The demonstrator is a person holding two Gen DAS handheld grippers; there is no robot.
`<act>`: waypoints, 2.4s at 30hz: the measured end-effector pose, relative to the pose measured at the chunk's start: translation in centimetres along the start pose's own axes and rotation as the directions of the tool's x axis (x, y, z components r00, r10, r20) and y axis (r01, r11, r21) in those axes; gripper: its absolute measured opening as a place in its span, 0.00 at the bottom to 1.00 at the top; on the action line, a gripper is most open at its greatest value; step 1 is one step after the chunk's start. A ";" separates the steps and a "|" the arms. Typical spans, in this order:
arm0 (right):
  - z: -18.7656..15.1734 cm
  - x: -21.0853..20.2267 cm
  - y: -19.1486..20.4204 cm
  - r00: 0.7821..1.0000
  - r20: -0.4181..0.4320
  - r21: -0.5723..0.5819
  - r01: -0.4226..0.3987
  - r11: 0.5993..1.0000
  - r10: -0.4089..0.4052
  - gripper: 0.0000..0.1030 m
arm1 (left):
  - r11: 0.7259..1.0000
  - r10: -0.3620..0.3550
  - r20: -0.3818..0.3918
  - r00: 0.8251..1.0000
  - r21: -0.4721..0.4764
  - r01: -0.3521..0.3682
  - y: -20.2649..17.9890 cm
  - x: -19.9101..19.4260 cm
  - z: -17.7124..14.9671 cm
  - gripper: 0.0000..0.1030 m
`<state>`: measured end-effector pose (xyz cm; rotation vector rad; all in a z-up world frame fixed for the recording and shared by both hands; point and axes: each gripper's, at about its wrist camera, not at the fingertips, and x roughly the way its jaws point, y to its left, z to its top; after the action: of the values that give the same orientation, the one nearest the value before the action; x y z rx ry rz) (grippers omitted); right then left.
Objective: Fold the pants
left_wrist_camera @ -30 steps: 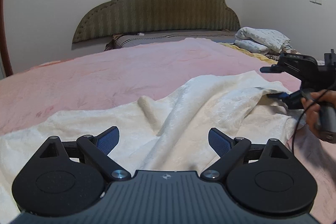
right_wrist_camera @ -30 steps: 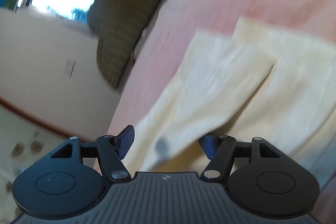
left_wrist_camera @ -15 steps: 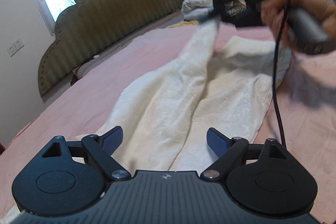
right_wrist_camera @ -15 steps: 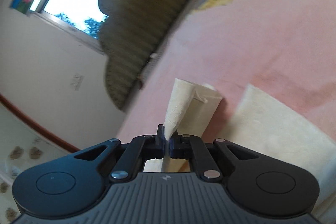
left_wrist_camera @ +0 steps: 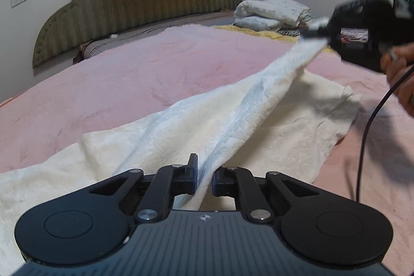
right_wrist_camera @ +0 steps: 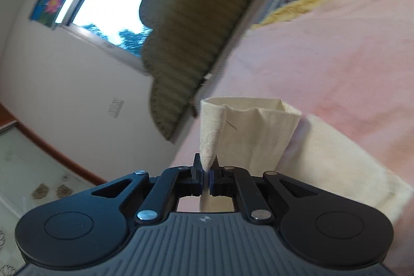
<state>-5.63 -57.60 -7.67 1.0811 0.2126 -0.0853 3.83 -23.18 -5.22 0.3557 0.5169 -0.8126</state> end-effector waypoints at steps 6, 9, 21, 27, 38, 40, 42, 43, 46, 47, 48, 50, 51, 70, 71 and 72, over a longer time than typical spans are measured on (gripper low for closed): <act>0.2 0.6 -2.2 0.995 -0.050 0.033 0.084 0.996 -0.083 0.05 | 0.999 0.036 0.055 0.998 -0.027 -0.035 -0.3 -0.2 1.0 0.07; 1.0 1.0 1.2 1.000 -0.011 -0.060 -0.017 0.998 0.016 0.05 | 0.990 0.080 0.135 0.988 -0.123 -0.063 0.9 -1.9 2.1 0.07; -2.6 -4.4 -4.4 0.971 -0.035 -0.085 0.233 0.969 -0.236 0.05 | 0.990 -0.102 -0.016 0.995 0.094 0.103 -4.2 -1.6 -1.4 0.10; -3.0 -4.6 -3.8 0.954 -0.018 -0.164 0.292 0.942 -0.299 0.08 | 0.986 -0.103 -0.060 0.993 0.125 0.110 -4.1 -1.1 -1.7 0.23; -1.0 -8.6 -1.5 0.845 0.240 -0.220 0.526 0.821 -0.478 0.17 | 0.990 -0.127 0.056 0.990 0.072 0.123 -1.9 -6.2 -0.8 0.77; -1.0 -7.7 0.2 0.847 0.275 -0.303 0.525 0.795 -0.455 0.18 | 0.997 -0.060 0.095 0.994 0.062 0.054 -1.3 -6.7 -0.4 0.83; -1.0 -5.1 1.6 0.903 0.166 -0.394 0.428 0.813 -0.395 0.18 | 0.997 0.043 0.104 0.994 0.061 -0.050 -0.5 -6.4 -0.4 0.84; -1.2 -3.2 2.1 0.926 0.086 -0.436 0.366 0.822 -0.367 0.18 | 0.993 0.100 0.092 0.991 0.059 -0.105 0.0 -6.0 -0.5 0.84; -1.9 2.7 2.2 0.927 -0.060 -0.498 0.293 0.816 -0.370 0.18 | 0.974 0.223 0.038 0.974 0.040 -0.224 1.8 -5.2 -0.9 0.84; -1.7 4.7 1.6 0.910 -0.086 -0.505 0.311 0.805 -0.406 0.18 | 0.972 0.235 0.018 0.972 0.025 -0.235 2.8 -5.1 -1.1 0.84; -1.5 6.1 0.9 0.897 -0.097 -0.502 0.331 0.799 -0.432 0.17 | 0.970 0.243 -0.001 0.970 0.007 -0.243 3.6 -5.1 -1.4 0.84; -0.3 7.4 -0.5 0.902 -0.091 -0.437 0.345 0.831 -0.422 0.18 | 0.966 0.256 -0.035 0.966 -0.027 -0.257 4.9 -4.9 -1.8 0.84; 0.3 7.2 -0.6 0.904 -0.088 -0.374 0.360 0.855 -0.419 0.18 | 0.964 0.259 -0.047 0.965 -0.045 -0.261 5.8 -5.0 -2.1 0.84; -6.9 -0.3 2.6 0.933 -0.232 -0.512 0.123 0.850 -0.275 0.20 | 0.960 0.193 -0.094 0.977 -0.187 -0.208 7.8 -3.3 -5.2 1.00; -8.1 -0.1 2.6 0.912 -0.231 -0.570 0.155 0.807 -0.339 0.20 | 0.960 0.190 -0.093 0.977 -0.192 -0.204 7.8 -3.3 -5.2 1.00; -8.7 -0.4 2.4 0.910 -0.185 -0.610 0.189 0.769 -0.370 0.20 | 0.960 0.191 -0.093 0.977 -0.192 -0.205 7.8 -3.4 -5.2 1.00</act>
<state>-6.76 -48.80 -9.43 0.4279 0.6362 -0.1198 6.29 -13.62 -6.82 0.2472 0.6162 -0.5492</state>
